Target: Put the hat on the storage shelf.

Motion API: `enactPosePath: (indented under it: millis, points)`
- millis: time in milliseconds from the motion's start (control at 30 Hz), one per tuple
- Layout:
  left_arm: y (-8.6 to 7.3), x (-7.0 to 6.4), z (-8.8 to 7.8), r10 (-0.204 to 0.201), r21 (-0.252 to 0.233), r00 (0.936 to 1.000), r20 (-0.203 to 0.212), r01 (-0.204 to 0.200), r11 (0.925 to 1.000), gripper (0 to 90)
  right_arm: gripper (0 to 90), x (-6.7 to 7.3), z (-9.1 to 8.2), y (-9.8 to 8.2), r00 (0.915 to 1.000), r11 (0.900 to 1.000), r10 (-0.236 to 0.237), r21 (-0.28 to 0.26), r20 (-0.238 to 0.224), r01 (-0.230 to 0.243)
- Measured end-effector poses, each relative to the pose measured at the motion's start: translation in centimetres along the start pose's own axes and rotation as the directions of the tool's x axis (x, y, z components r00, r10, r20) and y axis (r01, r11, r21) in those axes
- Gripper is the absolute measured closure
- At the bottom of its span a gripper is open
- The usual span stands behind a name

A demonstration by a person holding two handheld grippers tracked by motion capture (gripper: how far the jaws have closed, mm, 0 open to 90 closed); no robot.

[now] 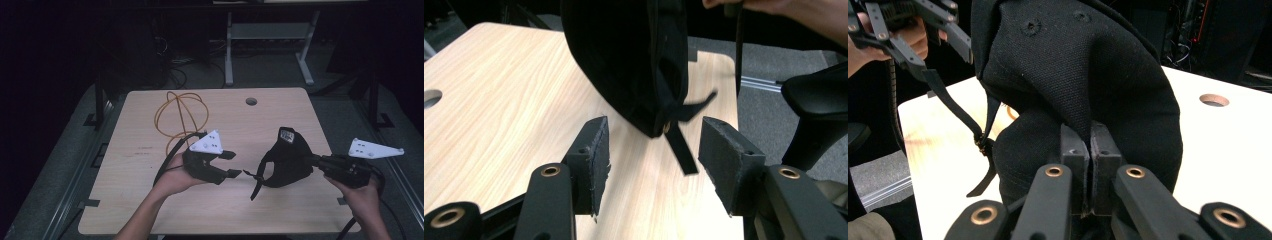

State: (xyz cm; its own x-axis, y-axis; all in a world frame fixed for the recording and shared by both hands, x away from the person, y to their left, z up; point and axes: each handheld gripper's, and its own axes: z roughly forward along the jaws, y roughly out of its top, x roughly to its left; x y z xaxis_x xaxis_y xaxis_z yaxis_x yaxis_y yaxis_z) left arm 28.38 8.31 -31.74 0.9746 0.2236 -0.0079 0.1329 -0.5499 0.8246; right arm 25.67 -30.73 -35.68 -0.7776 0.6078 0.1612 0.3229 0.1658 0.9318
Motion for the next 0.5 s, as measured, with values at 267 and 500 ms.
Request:
enactPosePath:
  millis: [267, 500]
  points:
    - [-1.6, -0.2, -0.3, -0.011, 0.005, 0.9998, -0.015, 0.011, 0.9999, 45.0, 87.8, -0.5, -0.4, 0.7, 1.0, 1.0, -0.002, 0.005, 0.005, 0.002]
    - [-3.0, -0.1, -0.3, -0.023, 0.011, 0.9993, -0.028, 0.024, 0.9997, 43.7, 87.8, -0.9, -0.5, 1.3, 1.0, 1.0, 0.001, 0.014, 0.009, -0.002]
